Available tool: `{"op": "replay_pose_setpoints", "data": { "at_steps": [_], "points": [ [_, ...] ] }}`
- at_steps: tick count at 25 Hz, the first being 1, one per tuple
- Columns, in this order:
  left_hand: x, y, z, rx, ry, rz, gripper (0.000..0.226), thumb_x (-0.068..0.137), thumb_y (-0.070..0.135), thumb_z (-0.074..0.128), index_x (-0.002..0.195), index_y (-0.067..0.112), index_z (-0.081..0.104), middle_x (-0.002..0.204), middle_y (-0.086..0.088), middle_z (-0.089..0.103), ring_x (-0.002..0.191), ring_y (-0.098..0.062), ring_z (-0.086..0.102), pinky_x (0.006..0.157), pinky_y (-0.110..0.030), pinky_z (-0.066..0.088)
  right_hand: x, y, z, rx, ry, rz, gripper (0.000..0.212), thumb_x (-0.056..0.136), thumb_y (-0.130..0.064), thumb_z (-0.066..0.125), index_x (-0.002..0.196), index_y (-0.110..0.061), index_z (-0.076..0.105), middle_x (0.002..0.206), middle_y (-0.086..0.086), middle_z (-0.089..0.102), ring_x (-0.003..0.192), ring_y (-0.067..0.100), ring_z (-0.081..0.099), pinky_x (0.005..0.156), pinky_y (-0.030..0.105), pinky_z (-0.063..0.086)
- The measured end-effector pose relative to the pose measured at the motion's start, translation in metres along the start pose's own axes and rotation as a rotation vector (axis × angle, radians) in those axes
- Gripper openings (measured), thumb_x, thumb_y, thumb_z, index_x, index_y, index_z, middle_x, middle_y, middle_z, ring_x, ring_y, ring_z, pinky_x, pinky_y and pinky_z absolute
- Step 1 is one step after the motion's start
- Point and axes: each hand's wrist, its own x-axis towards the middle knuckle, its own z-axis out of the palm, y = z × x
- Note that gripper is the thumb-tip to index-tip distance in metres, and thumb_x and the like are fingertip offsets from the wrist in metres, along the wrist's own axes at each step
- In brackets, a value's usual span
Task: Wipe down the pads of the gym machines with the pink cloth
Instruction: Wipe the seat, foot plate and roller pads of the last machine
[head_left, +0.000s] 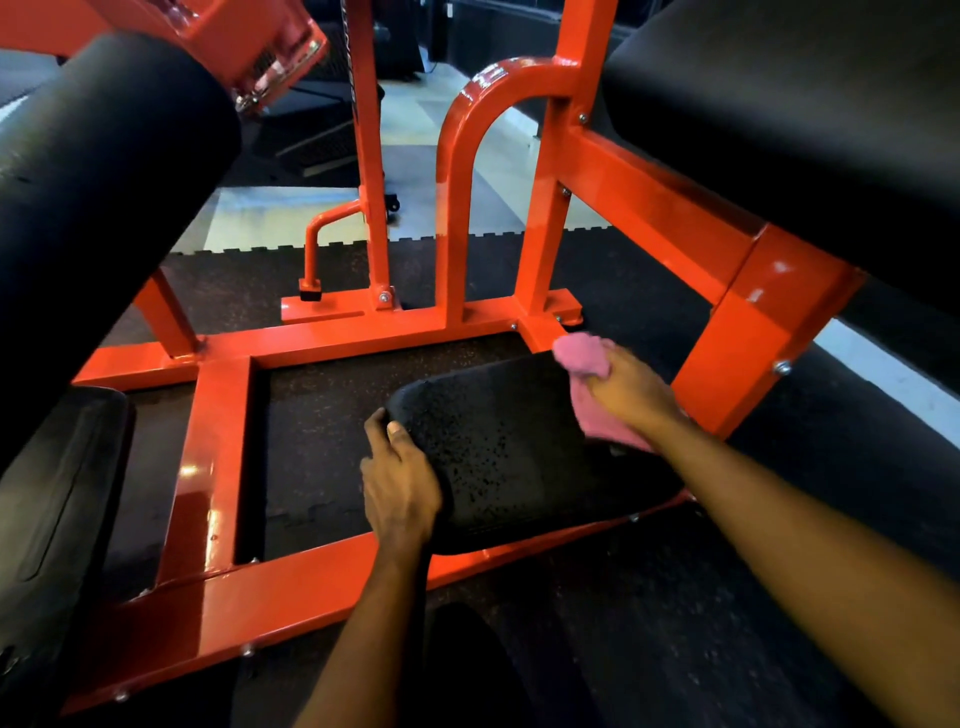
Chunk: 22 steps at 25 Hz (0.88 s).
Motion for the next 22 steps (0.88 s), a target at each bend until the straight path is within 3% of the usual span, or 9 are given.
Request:
{"op": "replay_pose_setpoints", "data": {
  "at_steps": [2, 3, 7, 9, 11, 14, 16, 19, 22],
  "points": [
    [0.001, 0.0, 0.001, 0.007, 0.017, 0.001, 0.037, 0.106, 0.043, 0.023, 0.14, 0.035, 0.037, 0.119, -0.025, 0.06, 0.108, -0.043, 0.056, 0.088, -0.047, 0.04, 0.034, -0.018, -0.003, 0.021, -0.021, 0.306, 0.068, 0.092, -0.063, 0.032, 0.147, -0.027, 0.047, 0.149, 0.011, 0.051, 0.135, 0.035, 0.05, 0.111, 0.049, 0.039],
    [0.001, 0.0, 0.002, 0.015, 0.022, 0.001, 0.037, 0.106, 0.043, 0.023, 0.139, 0.035, 0.037, 0.119, -0.024, 0.06, 0.108, -0.043, 0.057, 0.086, -0.047, 0.04, 0.041, -0.033, 0.001, -0.06, -0.027, 0.267, 0.064, 0.096, -0.063, 0.032, 0.145, -0.025, 0.05, 0.147, 0.012, 0.053, 0.133, 0.035, 0.051, 0.11, 0.049, 0.039],
    [0.001, -0.001, 0.002, 0.008, 0.019, 0.0, 0.036, 0.105, 0.043, 0.023, 0.137, 0.036, 0.038, 0.121, -0.024, 0.06, 0.11, -0.042, 0.057, 0.088, -0.047, 0.04, -0.011, -0.053, 0.032, -0.21, -0.037, -0.391, 0.067, 0.096, -0.06, 0.035, 0.151, -0.022, 0.044, 0.16, 0.002, 0.039, 0.15, 0.021, 0.031, 0.12, 0.047, 0.026],
    [0.001, -0.002, 0.001, -0.006, 0.019, 0.002, 0.036, 0.106, 0.043, 0.022, 0.137, 0.037, 0.038, 0.121, -0.023, 0.06, 0.11, -0.041, 0.056, 0.089, -0.046, 0.04, -0.049, -0.02, 0.028, -0.138, -0.081, -0.496, 0.078, 0.086, -0.064, 0.031, 0.157, -0.03, 0.034, 0.166, -0.007, 0.025, 0.153, 0.012, 0.021, 0.123, 0.047, 0.019],
    [0.002, -0.003, 0.002, -0.017, 0.027, 0.002, 0.036, 0.106, 0.043, 0.023, 0.137, 0.037, 0.038, 0.121, -0.022, 0.06, 0.11, -0.041, 0.056, 0.086, -0.045, 0.039, -0.043, 0.02, 0.016, -0.103, -0.048, -0.442, 0.078, 0.083, -0.059, 0.033, 0.156, -0.031, 0.037, 0.163, -0.005, 0.033, 0.15, 0.017, 0.031, 0.119, 0.048, 0.025],
    [0.002, -0.004, 0.004, -0.016, 0.026, 0.004, 0.036, 0.106, 0.043, 0.022, 0.137, 0.036, 0.039, 0.12, -0.022, 0.06, 0.108, -0.041, 0.056, 0.082, -0.041, 0.035, 0.009, 0.021, -0.004, 0.0, -0.065, 0.075, 0.064, 0.093, -0.06, 0.04, 0.149, -0.029, 0.048, 0.149, 0.012, 0.053, 0.134, 0.035, 0.052, 0.108, 0.044, 0.043],
    [0.002, -0.004, 0.004, -0.014, 0.033, 0.014, 0.036, 0.106, 0.043, 0.022, 0.137, 0.034, 0.039, 0.12, -0.023, 0.06, 0.108, -0.042, 0.056, 0.081, -0.041, 0.034, 0.034, -0.015, 0.0, -0.078, -0.04, 0.197, 0.062, 0.097, -0.064, 0.036, 0.147, -0.03, 0.047, 0.146, 0.014, 0.054, 0.13, 0.039, 0.054, 0.105, 0.048, 0.043],
    [0.002, -0.005, 0.003, -0.005, 0.03, 0.015, 0.037, 0.106, 0.043, 0.022, 0.138, 0.033, 0.039, 0.121, -0.024, 0.06, 0.11, -0.043, 0.056, 0.082, -0.042, 0.034, 0.014, -0.056, 0.021, -0.232, 0.036, -0.174, 0.071, 0.093, -0.066, 0.025, 0.143, -0.022, 0.049, 0.146, 0.008, 0.053, 0.137, 0.031, 0.048, 0.107, 0.047, 0.04],
    [0.0, -0.004, 0.002, -0.002, 0.018, 0.021, 0.038, 0.106, 0.042, 0.023, 0.139, 0.032, 0.039, 0.123, -0.025, 0.059, 0.112, -0.044, 0.055, 0.087, -0.045, 0.038, -0.049, -0.027, 0.021, -0.197, -0.033, -0.526, 0.084, 0.082, -0.065, 0.023, 0.152, -0.022, 0.044, 0.16, 0.003, 0.039, 0.149, 0.02, 0.033, 0.117, 0.045, 0.03]
  ]
}}
